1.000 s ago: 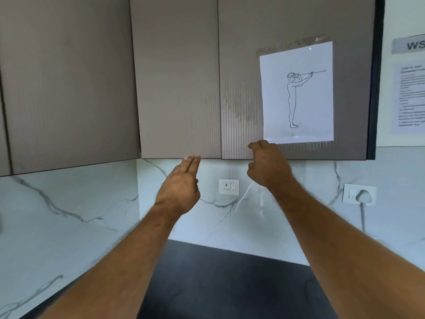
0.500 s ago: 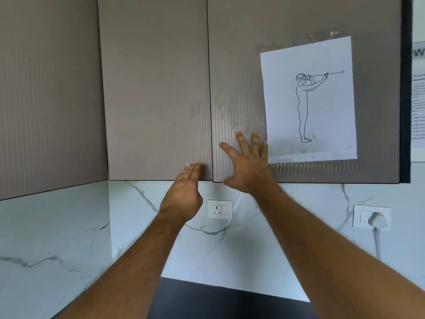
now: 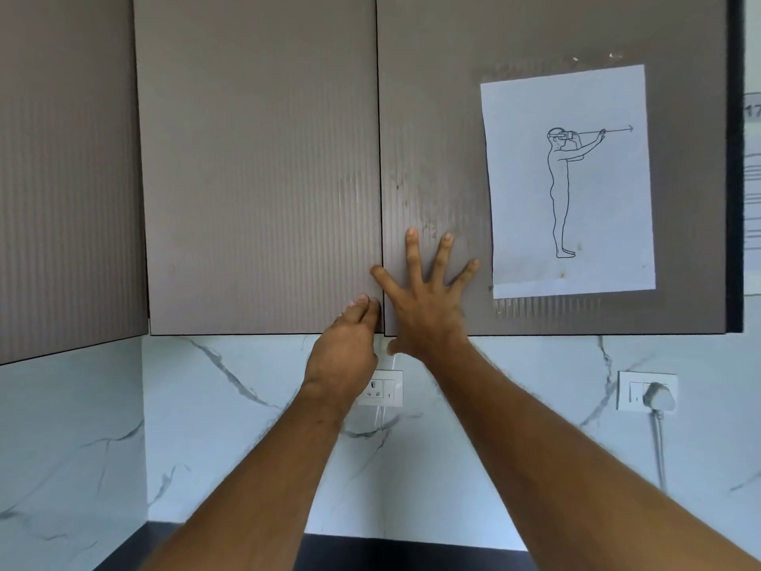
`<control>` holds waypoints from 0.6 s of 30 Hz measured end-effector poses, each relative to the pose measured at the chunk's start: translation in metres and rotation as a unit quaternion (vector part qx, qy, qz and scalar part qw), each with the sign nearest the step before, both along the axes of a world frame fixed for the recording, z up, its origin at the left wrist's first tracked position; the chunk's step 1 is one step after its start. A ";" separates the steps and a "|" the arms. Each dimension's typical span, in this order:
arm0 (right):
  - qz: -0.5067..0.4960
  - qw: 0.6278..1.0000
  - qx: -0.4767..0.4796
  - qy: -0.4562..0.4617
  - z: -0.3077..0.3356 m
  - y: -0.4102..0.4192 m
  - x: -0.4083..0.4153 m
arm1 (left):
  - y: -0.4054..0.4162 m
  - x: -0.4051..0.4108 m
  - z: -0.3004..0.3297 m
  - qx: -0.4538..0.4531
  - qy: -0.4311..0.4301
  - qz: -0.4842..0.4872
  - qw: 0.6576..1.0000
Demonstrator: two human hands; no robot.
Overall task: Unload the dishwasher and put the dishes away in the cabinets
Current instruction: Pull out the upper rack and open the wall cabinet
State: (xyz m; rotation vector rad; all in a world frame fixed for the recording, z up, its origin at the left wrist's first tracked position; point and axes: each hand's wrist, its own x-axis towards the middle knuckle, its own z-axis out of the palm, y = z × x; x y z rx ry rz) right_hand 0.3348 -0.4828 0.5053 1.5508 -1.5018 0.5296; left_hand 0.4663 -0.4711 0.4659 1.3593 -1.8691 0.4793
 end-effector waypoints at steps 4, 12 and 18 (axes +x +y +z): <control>-0.002 1.000 0.021 0.004 -0.006 0.001 0.022 | -0.010 0.002 -0.004 -0.006 -0.026 -0.005 1.000; -0.001 0.998 0.067 0.003 -0.007 0.008 0.031 | -0.017 0.002 -0.012 -0.034 -0.061 -0.033 0.997; 0.023 0.998 0.059 -0.001 -0.012 0.041 0.032 | -0.014 0.007 -0.011 0.004 -0.056 -0.035 0.998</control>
